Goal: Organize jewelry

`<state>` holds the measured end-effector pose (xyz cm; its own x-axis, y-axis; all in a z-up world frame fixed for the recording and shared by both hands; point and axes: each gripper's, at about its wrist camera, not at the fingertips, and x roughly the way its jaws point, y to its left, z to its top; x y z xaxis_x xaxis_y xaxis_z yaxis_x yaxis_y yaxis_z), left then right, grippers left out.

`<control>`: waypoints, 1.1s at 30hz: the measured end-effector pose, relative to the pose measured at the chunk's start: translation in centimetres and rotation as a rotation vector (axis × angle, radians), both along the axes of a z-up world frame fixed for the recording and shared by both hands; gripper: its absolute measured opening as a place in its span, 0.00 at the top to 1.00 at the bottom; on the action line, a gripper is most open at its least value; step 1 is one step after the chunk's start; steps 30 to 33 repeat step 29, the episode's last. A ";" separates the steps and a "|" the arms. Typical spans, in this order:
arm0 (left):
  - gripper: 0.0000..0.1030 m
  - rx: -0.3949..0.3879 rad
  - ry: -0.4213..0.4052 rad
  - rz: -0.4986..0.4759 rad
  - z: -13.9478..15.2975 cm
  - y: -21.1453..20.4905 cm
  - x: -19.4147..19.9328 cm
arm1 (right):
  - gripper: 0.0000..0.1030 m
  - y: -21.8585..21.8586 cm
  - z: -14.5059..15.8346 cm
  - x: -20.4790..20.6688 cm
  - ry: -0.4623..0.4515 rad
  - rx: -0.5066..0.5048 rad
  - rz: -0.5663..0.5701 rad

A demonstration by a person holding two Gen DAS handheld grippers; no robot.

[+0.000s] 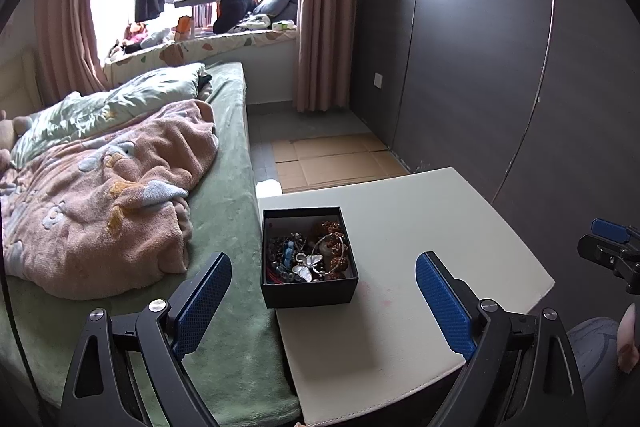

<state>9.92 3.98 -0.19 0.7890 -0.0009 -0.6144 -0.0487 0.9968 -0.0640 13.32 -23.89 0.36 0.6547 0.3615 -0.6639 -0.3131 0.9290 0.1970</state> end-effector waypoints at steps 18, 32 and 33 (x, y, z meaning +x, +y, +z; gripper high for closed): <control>0.09 0.011 -0.016 -0.024 0.4 -0.6 -0.5 | 0.00 -0.1 0.1 0.0 0.003 0.003 0.001; 0.09 0.055 -0.037 -0.029 0.4 -1.2 -0.4 | 0.00 -0.1 -0.1 0.2 0.007 0.004 -0.001; 0.09 0.055 -0.037 -0.029 0.4 -1.2 -0.4 | 0.00 -0.1 -0.1 0.2 0.007 0.004 -0.001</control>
